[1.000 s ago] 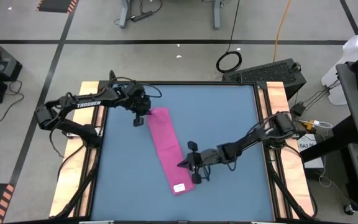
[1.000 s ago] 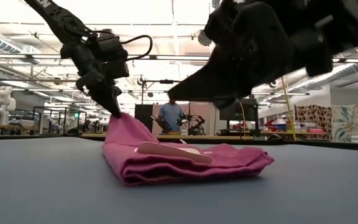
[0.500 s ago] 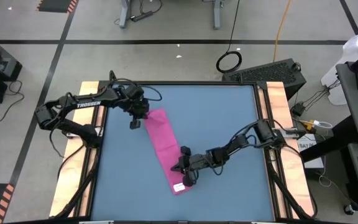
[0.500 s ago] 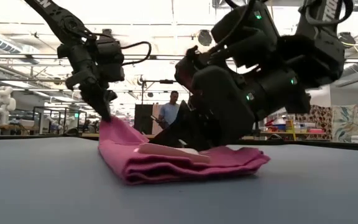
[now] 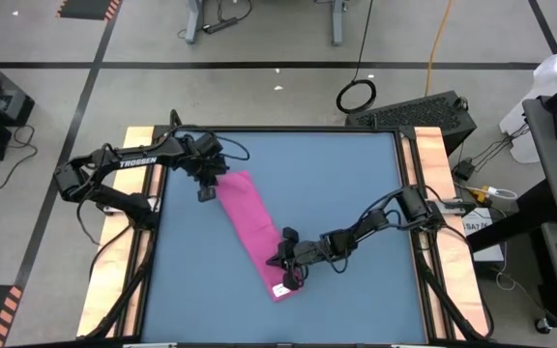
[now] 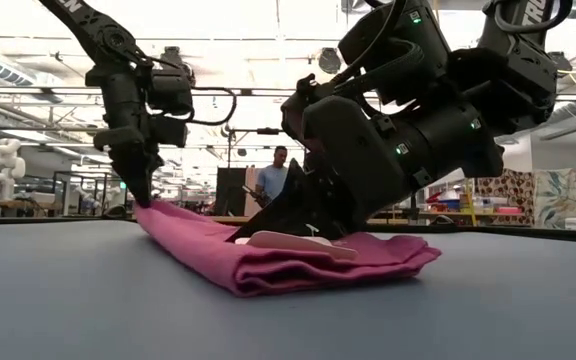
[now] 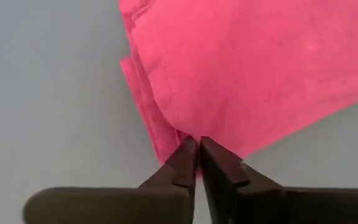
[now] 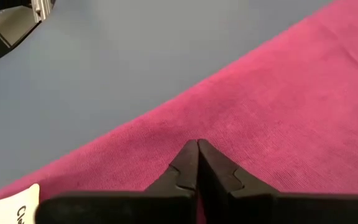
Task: Roll towel into tight, uniform cylinder
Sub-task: Roll the pink towel
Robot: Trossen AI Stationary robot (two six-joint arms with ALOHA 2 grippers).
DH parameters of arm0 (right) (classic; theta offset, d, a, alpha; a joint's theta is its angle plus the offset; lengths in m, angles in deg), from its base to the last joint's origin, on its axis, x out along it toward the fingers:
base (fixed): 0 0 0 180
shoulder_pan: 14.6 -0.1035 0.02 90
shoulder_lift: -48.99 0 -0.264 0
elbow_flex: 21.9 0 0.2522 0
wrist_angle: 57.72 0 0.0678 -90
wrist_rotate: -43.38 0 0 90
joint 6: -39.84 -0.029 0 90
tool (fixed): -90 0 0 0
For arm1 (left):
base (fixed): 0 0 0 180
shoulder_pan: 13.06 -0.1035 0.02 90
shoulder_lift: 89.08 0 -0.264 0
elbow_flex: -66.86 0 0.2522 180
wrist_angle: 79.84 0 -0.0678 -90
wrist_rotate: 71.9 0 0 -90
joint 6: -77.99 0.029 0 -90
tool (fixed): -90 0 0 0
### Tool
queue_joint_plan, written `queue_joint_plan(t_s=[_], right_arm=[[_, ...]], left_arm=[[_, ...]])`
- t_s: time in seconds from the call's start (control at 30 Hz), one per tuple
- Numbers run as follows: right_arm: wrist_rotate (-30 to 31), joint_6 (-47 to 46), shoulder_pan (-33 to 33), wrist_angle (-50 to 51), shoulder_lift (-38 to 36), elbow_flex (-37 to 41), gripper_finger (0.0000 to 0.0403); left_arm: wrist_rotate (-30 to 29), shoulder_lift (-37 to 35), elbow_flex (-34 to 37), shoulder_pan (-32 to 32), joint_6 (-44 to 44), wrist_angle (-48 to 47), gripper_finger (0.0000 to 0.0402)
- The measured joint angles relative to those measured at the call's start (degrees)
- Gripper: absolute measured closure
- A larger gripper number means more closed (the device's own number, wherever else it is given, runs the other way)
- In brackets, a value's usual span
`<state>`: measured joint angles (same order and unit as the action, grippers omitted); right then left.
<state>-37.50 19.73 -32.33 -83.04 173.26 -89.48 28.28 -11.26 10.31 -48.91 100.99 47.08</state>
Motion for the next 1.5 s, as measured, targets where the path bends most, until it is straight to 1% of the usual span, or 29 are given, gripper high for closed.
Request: queue_joint_plan(t_s=[0.13,0.3,0.37,0.43,0.47,0.5,0.53,0.57,0.63,0.7,0.83,0.97,1.07,1.2,1.3,1.37,1.5], right_arm=[[0.0,0.0,0.1,0.0,0.0,0.0,0.0402],[0.0,-0.2,0.3,0.1,0.1,0.0,0.0402],[0.0,-0.2,0.4,0.1,0.1,0.1,0.0403],[0.0,-0.2,0.4,0.1,0.1,0.1,0.0403],[0.0,-0.2,0.4,0.1,0.1,0.1,0.0403],[0.0,-0.2,0.4,0.0,0.1,0.1,0.0403],[0.0,-0.2,0.4,0.0,0.1,0.1,0.0403],[0.0,-0.2,0.4,0.0,0.1,0.1,0.0403],[0.0,-0.2,0.4,-0.1,0.1,0.1,0.0403],[0.0,0.0,0.4,-0.2,0.1,0.2,0.0403],[0.0,0.2,0.3,-0.2,0.1,0.2,0.0403],[0.0,0.8,0.0,-0.4,0.1,0.2,0.0403],[0.0,0.6,0.0,-0.4,0.1,0.2,0.0402],[0.0,0.3,0.0,-0.4,0.1,0.2,0.0403],[0.0,0.3,0.0,-0.4,0.1,0.2,0.0402],[0.0,0.3,0.0,-0.4,0.1,0.2,0.0402],[-0.1,0.5,0.0,-0.4,0.1,0.2,0.0403]], left_arm=[[-0.1,-0.3,0.0,0.0,-2.6,-0.5,0.0331],[0.6,-2.7,0.0,0.2,-3.9,1.2,0.0282],[4.4,-3.8,0.0,0.9,-4.8,3.4,0.0271],[11.6,-4.6,0.8,2.4,-7.1,7.9,0.0269],[13.7,-4.7,1.6,3.7,-8.7,10.4,0.0270],[14.3,-4.7,2.6,5.1,-10.3,12.7,0.0271],[13.8,-4.5,3.6,6.5,-11.2,14.2,0.0273],[12.1,-4.1,4.9,7.9,-11.8,15.8,0.0276],[7.4,-3.3,7.6,10.1,-12.8,19.1,0.0282],[3.0,-2.9,9.9,11.4,-15.2,20.4,0.0288],[-4.2,-2.9,12.4,11.9,-19.3,20.6,0.0299],[-9.3,-2.9,13.4,11.9,-19.7,20.3,0.0302],[-9.8,-3.8,13.0,11.9,-19.3,20.0,0.0302],[-9.2,-7.0,10.9,11.9,-18.7,21.3,0.0302],[-6.5,-8.8,10.7,11.9,-16.9,28.2,0.0302],[-5.1,-8.4,11.0,11.9,-16.2,32.2,0.0302],[-4.5,-3.9,11.2,11.2,-14.6,32.4,0.0302]])
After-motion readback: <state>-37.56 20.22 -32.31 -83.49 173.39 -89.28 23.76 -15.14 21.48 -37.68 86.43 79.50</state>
